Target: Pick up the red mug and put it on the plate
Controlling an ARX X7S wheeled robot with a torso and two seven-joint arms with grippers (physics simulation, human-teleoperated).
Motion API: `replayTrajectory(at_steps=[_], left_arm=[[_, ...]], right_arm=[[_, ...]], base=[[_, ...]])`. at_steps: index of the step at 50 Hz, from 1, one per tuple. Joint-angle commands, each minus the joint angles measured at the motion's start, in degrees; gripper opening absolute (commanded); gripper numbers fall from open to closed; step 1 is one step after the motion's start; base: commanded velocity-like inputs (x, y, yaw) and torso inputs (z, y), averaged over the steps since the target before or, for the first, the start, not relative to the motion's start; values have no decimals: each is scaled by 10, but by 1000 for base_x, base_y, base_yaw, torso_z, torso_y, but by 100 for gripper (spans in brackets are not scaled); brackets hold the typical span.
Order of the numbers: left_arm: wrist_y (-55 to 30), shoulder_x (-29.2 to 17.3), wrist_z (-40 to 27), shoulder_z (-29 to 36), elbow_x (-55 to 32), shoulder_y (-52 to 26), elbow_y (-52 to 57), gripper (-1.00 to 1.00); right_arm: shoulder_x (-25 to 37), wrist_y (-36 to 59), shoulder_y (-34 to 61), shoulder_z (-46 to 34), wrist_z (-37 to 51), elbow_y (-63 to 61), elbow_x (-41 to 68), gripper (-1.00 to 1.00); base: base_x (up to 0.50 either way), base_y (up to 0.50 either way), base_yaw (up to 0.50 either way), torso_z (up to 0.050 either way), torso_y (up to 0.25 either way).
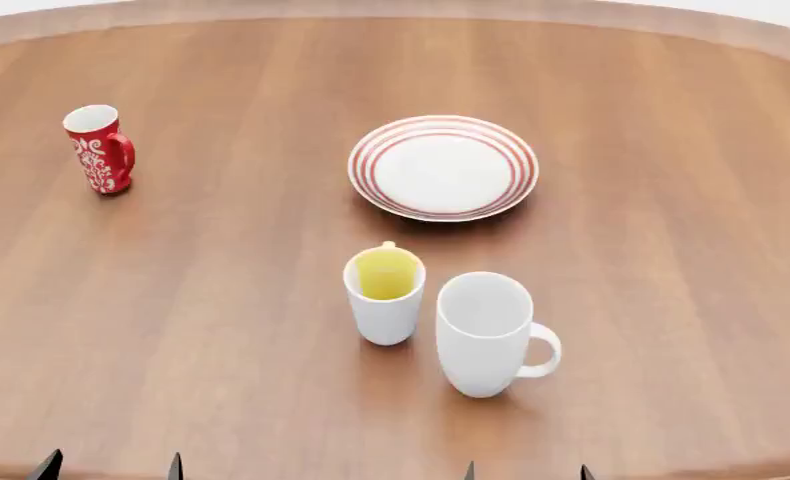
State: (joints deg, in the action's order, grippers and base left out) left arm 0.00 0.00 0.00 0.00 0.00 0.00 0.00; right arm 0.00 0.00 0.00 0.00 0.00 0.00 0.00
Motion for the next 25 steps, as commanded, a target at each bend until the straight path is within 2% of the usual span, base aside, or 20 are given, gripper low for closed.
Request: replayTrajectory(at_steps=[1, 17, 20, 25], left_arm=[[4, -9, -9, 10, -13, -4, -8, 100], [-8, -33, -39, 34, -32, -9, 2, 100], [-57, -38, -44, 38, -37, -10, 55, 100], [-164, -49, -52, 43, -43, -31, 162, 100]], right_arm=[[8, 2, 5, -14, 16, 9, 3, 100], [33, 22, 7, -44, 49, 0, 17, 100], [39, 84, 9, -45, 52, -66, 23, 100], [51, 240, 50, -34, 56, -185, 45, 100]], base=[[0, 0, 0, 0, 0], [0, 0, 0, 0, 0], [0, 0, 0, 0, 0], [0, 0, 0, 0, 0]])
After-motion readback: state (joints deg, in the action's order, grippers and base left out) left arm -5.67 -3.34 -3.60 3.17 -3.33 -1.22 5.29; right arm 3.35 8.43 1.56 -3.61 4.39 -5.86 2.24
